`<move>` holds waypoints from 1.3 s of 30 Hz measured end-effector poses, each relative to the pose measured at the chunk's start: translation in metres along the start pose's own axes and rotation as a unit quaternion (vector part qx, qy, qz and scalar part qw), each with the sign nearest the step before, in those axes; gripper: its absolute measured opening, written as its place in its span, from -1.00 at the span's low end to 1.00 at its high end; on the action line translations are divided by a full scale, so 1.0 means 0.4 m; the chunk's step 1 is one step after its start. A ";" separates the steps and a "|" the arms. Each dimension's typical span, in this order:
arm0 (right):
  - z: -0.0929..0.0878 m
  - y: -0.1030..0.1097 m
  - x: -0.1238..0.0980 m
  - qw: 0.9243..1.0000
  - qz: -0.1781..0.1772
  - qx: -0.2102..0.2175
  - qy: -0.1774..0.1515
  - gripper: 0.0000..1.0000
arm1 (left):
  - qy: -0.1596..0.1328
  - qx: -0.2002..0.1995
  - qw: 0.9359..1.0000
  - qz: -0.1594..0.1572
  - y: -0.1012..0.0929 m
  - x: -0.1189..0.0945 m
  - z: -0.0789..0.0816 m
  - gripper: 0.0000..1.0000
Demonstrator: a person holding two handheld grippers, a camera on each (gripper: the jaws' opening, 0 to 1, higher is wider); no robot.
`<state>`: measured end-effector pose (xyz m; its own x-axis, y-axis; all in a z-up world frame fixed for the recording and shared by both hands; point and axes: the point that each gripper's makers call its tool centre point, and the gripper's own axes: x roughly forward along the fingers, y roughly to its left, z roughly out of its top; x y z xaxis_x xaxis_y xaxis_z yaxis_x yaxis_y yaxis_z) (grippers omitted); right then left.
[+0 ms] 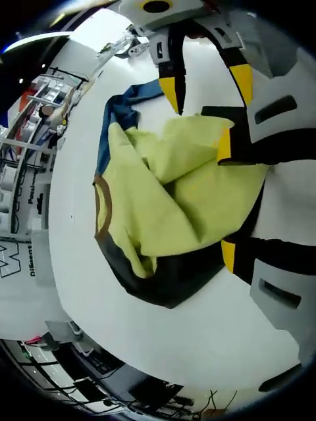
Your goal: Fold the garment on the visible template until the final outline fits inside the template.
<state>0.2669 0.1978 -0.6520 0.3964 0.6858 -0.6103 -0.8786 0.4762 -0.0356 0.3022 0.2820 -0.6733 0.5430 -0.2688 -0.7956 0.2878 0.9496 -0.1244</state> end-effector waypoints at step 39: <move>-0.072 -0.114 -0.047 0.997 -0.059 -0.006 0.048 -1.00 | 0.050 0.073 0.996 0.019 0.035 -0.017 -0.036 -0.83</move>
<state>0.2919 0.1471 -0.6616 0.4696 0.5692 -0.6749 -0.8309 0.5433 -0.1200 0.2912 0.2993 -0.6781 0.4771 -0.2082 -0.8538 0.3830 0.9237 -0.0112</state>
